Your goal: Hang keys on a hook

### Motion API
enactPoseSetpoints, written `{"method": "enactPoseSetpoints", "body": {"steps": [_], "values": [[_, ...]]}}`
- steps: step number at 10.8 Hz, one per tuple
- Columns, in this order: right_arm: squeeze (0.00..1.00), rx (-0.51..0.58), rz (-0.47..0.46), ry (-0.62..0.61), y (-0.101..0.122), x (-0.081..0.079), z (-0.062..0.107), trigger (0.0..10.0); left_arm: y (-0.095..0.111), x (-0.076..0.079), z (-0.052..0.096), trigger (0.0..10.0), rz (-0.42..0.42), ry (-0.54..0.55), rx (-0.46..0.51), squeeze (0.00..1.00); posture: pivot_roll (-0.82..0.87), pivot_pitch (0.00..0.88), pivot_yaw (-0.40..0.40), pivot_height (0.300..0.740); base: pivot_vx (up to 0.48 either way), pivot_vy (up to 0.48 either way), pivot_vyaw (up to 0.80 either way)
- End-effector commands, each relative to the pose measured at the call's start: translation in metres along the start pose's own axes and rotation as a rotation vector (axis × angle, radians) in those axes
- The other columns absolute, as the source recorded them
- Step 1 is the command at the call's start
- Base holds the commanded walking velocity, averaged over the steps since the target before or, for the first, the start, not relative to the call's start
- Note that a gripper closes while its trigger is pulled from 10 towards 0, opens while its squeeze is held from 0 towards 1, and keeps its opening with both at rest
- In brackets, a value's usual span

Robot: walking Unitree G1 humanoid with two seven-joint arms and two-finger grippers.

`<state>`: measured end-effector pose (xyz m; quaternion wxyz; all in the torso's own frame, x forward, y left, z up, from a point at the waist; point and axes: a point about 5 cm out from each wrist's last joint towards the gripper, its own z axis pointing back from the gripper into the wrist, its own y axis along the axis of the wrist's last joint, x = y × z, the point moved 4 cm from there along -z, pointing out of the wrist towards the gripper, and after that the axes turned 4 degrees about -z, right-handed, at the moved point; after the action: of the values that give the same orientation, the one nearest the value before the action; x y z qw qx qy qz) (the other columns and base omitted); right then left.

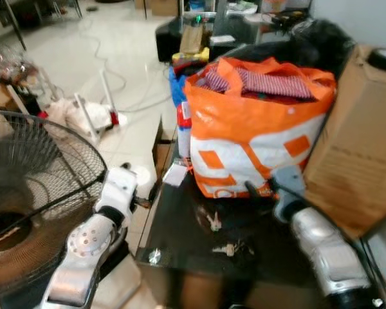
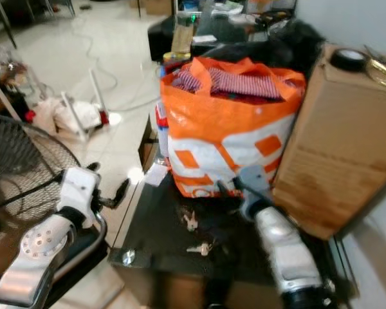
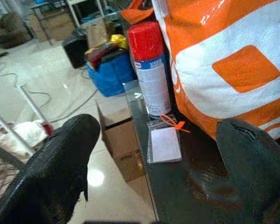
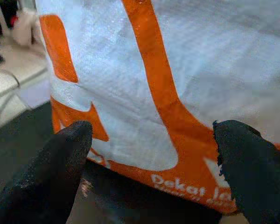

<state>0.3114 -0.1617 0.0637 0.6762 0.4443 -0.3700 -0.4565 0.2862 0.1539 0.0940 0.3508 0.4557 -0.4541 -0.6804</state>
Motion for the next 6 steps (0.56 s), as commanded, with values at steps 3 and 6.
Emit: {"method": "enactPoseSetpoints", "body": {"steps": [3, 6], "values": [[0.04, -0.097, 0.113, 0.162, -0.010, -0.015, -0.001, 10.0, -0.004, 0.007, 0.001, 10.0, -0.010, -0.098, -0.019, 0.00, -0.05, 0.000, 0.001, 0.740, 0.000, 0.000, 0.00], [0.00, -0.197, 0.431, 0.469, -0.030, -0.045, 0.003, 10.0, -0.027, 0.036, 0.018, 10.0, -0.050, -0.407, -0.142, 0.00, -0.07, 0.000, -0.002, 0.740, 0.000, 0.000, 0.00]]}}
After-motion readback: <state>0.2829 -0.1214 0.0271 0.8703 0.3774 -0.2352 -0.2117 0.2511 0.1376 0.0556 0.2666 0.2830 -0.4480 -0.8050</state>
